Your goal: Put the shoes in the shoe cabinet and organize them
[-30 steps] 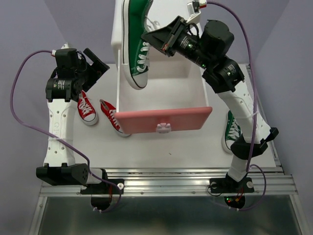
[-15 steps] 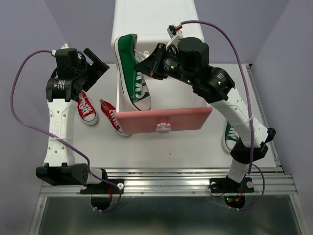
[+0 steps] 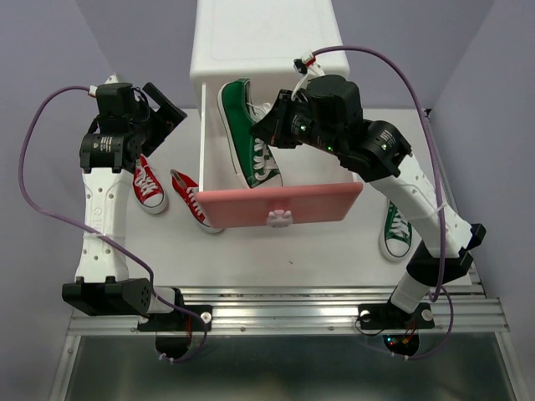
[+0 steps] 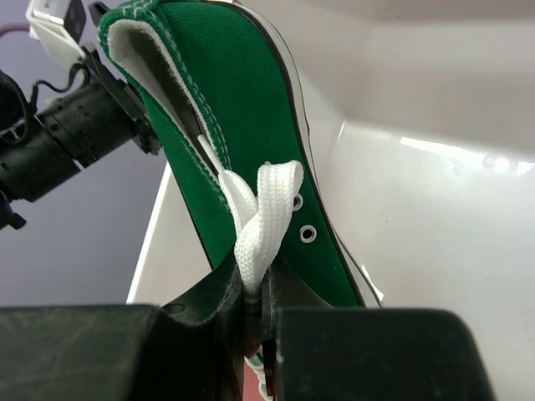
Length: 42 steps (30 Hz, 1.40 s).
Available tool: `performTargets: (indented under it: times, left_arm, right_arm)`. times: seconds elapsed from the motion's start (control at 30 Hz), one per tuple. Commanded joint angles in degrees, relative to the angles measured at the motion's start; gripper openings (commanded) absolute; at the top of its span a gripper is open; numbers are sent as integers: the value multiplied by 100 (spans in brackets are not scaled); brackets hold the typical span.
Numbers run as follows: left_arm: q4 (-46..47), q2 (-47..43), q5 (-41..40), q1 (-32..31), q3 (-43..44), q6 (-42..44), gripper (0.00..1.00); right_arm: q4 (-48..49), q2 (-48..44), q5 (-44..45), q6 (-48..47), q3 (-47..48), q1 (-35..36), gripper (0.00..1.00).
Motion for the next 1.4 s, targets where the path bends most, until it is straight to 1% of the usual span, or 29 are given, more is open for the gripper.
performTargets:
  times: [0.0,0.1,0.23,0.43,0.53,0.83,0.93,1.07,1.37]
  left_arm:
    - [252,-13,-86,18,3,64,99]
    - [269,-4,-86,18,-32,38,99]
    - [278,-22,-121,18,-58,29,99]
    - [287,5,-156,18,-49,37,99]
    - [287,31,-182,18,-32,46,99]
    - [278,128,-262,18,38,11,99]
    - [270,189,-297,18,109,-6,99]
    - [235,233,-349,18,118,-15,99]
    - [234,251,-350,18,91,-42,99]
  right_arm:
    - [273,-36,-216,-328,411,44,1]
    - [238,17,-172,-311,393,44,1]
    - [150,131,292,-100,411,44,1]
    - [-113,456,557,24,797,44,1]
    - [-272,553,1074,138,894,114,1]
    - [-543,632,1962,507,1096,447,1]
    - [-694,685,2348,744,1228,632,1]
    - [-773,615,2666,1357,1088,756,1]
    - [-852,588,2913,2203,815,817,1]
